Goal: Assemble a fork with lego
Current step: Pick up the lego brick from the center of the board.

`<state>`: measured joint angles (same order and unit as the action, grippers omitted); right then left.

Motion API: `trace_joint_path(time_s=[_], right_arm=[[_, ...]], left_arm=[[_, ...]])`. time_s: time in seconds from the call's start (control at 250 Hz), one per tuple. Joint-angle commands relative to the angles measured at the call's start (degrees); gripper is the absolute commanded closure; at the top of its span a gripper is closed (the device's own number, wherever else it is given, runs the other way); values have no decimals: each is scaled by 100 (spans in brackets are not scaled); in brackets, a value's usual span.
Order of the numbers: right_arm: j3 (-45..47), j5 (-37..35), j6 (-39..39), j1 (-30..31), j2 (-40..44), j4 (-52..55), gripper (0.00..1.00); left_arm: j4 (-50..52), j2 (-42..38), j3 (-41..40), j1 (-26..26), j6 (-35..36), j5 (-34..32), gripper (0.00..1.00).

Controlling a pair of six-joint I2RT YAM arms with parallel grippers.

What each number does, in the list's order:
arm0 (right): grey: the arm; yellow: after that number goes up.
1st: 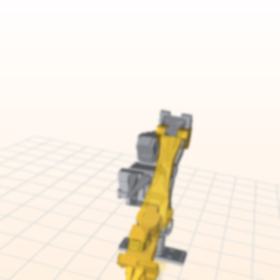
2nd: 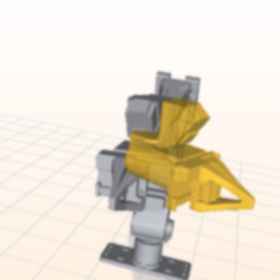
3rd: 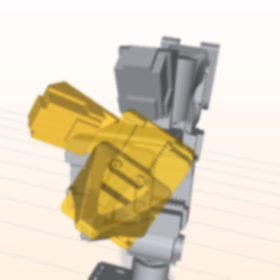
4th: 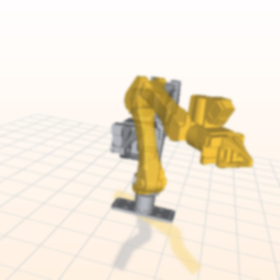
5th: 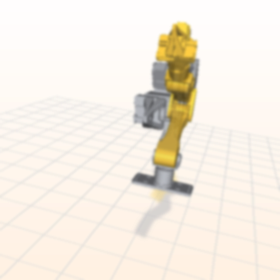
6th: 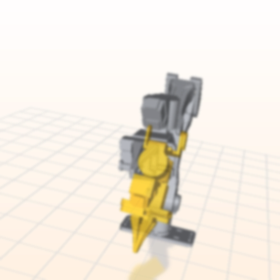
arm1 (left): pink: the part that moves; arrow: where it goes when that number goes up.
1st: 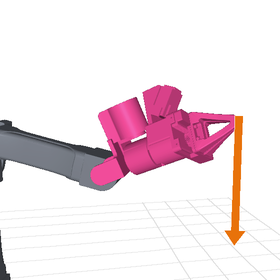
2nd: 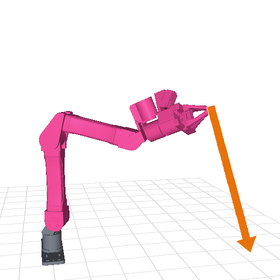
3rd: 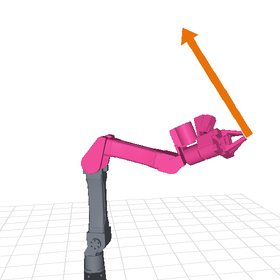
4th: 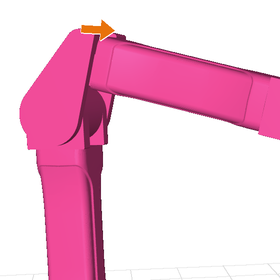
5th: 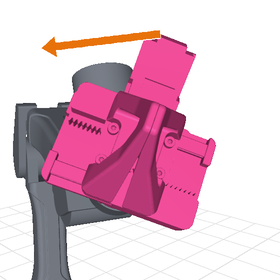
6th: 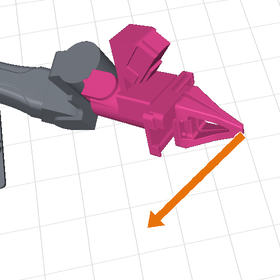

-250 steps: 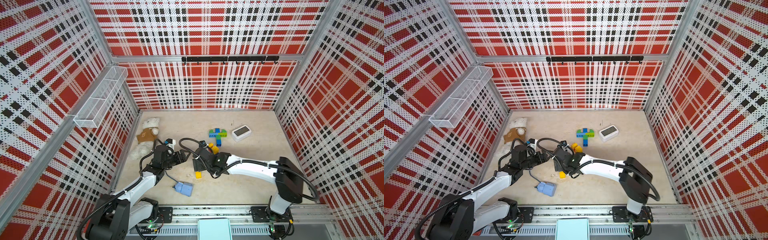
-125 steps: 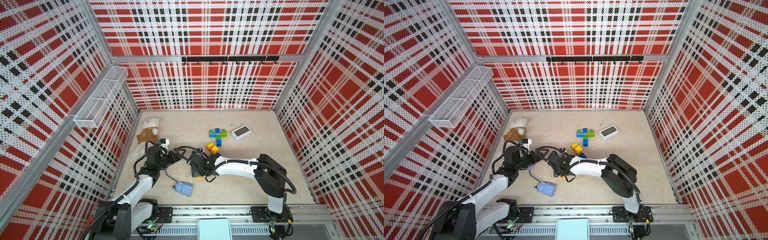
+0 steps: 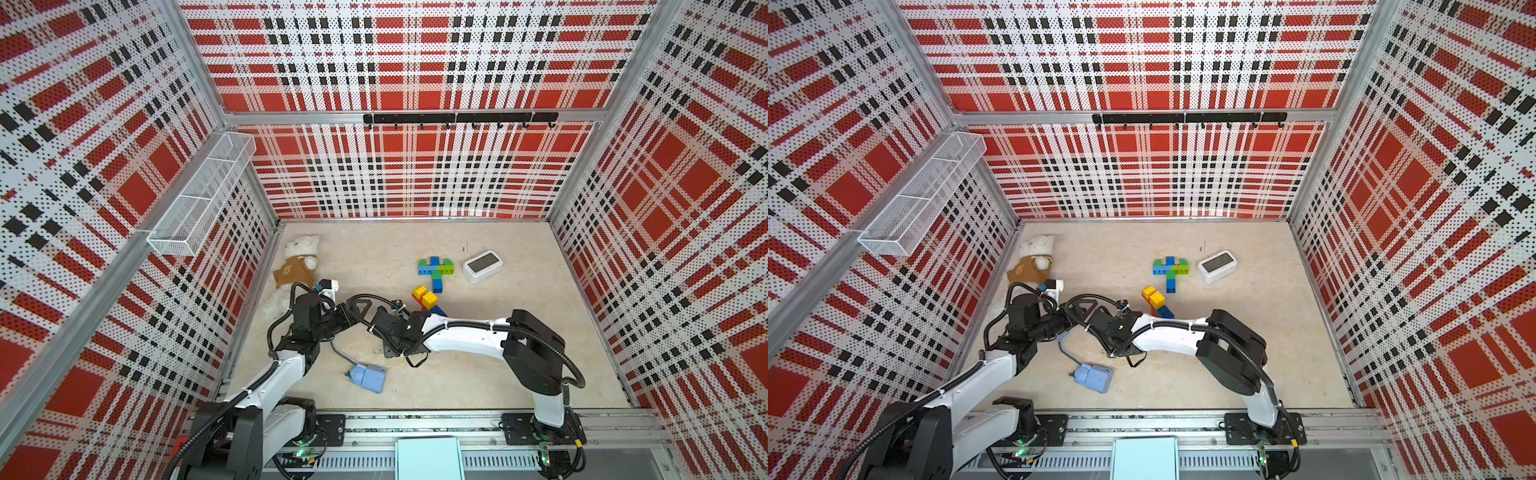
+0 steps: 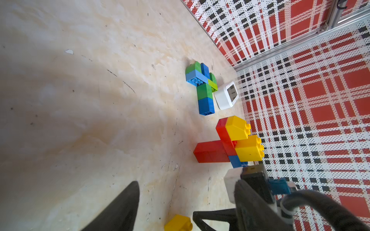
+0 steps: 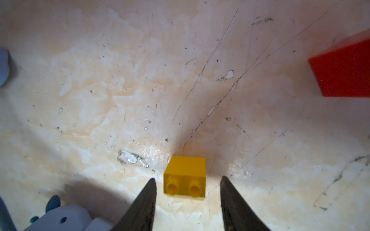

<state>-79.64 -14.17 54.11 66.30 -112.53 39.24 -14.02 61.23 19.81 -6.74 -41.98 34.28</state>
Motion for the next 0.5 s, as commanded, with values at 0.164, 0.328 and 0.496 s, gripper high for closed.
trace_joint_path(time_s=[0.164, 0.328, 0.496], right_arm=[[-254, -181, 78, 13, -255, 189, 54], [-254, -169, 93, 5, -287, 189, 57], [-250, -176, 93, -3, -296, 188, 60]], left_arm=[[-102, -50, -35, 55, 48, 72, 23], [-100, -41, -30, 51, 48, 96, 23], [-99, -63, -47, 55, 46, 99, 23]])
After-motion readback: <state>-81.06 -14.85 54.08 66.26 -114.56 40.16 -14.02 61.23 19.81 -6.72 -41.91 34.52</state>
